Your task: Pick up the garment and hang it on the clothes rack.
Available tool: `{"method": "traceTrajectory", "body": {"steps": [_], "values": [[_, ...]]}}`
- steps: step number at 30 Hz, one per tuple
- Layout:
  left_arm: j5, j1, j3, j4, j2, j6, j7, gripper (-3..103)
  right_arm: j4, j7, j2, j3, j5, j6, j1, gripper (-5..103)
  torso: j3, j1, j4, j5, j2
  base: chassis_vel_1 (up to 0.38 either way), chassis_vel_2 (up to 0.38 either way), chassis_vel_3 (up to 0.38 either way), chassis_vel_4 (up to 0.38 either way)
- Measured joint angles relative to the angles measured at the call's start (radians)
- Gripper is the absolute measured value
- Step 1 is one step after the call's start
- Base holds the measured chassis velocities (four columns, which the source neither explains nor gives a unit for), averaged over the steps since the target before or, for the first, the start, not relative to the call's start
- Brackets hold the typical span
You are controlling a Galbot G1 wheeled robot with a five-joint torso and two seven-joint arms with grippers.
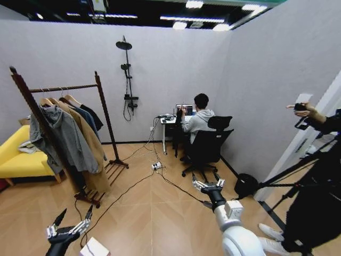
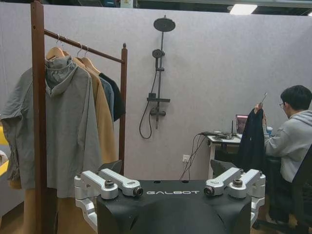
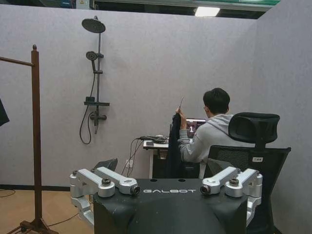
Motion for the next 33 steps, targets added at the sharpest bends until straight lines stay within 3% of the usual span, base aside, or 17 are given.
{"method": "traceTrajectory", "body": {"steps": [22, 33], "values": [[0.0, 0.0, 0.0, 0.0, 0.0, 0.0, 0.0, 100, -0.025, 0.001, 0.005, -0.046, -0.023, 0.026, 0.011, 100, 0.0, 0.0, 0.0003, -0.0001, 0.0, 0.009, -0.007, -0.009, 0.01], [0.0, 0.0, 0.0, 0.0, 0.0, 0.0, 0.0, 100, -0.023, 0.01, -0.042, -0.008, -0.017, 0.032, 0.012, 100, 0.0, 0.0, 0.0003, -0.0001, 0.0, 0.0, 0.0, 0.0, 0.0]]}}
